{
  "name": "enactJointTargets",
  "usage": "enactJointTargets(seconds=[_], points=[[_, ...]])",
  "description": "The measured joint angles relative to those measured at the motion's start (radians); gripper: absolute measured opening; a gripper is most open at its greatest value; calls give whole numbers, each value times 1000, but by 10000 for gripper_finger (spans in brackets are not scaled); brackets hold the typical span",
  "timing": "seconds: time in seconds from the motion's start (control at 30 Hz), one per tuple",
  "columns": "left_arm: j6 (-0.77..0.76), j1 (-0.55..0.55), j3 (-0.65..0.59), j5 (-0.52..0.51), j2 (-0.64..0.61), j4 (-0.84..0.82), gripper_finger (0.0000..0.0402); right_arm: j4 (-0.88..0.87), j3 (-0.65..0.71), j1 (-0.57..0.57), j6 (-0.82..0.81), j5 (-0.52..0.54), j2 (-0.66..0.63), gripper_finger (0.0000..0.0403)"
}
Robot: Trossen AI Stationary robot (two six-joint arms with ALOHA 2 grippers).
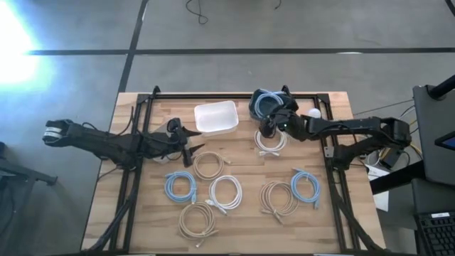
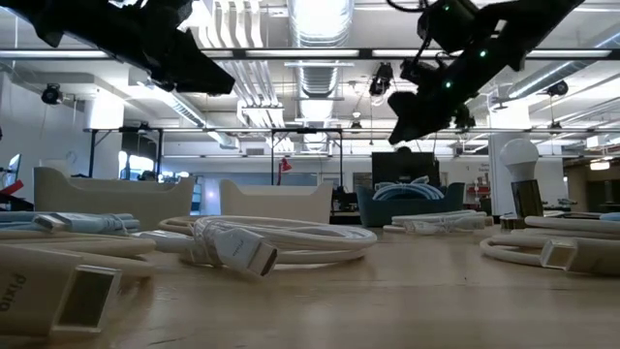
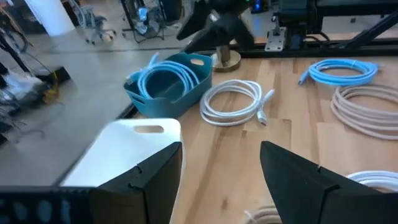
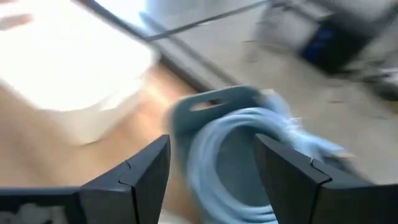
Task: Pick & Place USB Port
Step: Put the top brown charger cable into the gray bin
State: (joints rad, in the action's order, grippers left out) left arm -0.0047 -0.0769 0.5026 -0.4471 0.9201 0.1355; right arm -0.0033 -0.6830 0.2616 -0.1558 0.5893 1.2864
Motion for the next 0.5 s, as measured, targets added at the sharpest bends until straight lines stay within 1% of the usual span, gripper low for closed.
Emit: enactJointTargets(seconds=[0.1, 0.17, 0.37, 0.5], points=[[-52, 0, 0, 50, 6, -19, 231, -19, 0, -27, -26, -118, -11, 224], [-81, 0, 0, 82, 23, -23, 227, -20, 0, -46, -26, -160, -8, 224], [-161, 0, 0, 115, 148, -25, 213, -15, 1, -81, -29, -168, 21, 224], [-152, 1, 26, 115, 252, -53, 207, -14, 1, -81, -39, -168, 42, 224]])
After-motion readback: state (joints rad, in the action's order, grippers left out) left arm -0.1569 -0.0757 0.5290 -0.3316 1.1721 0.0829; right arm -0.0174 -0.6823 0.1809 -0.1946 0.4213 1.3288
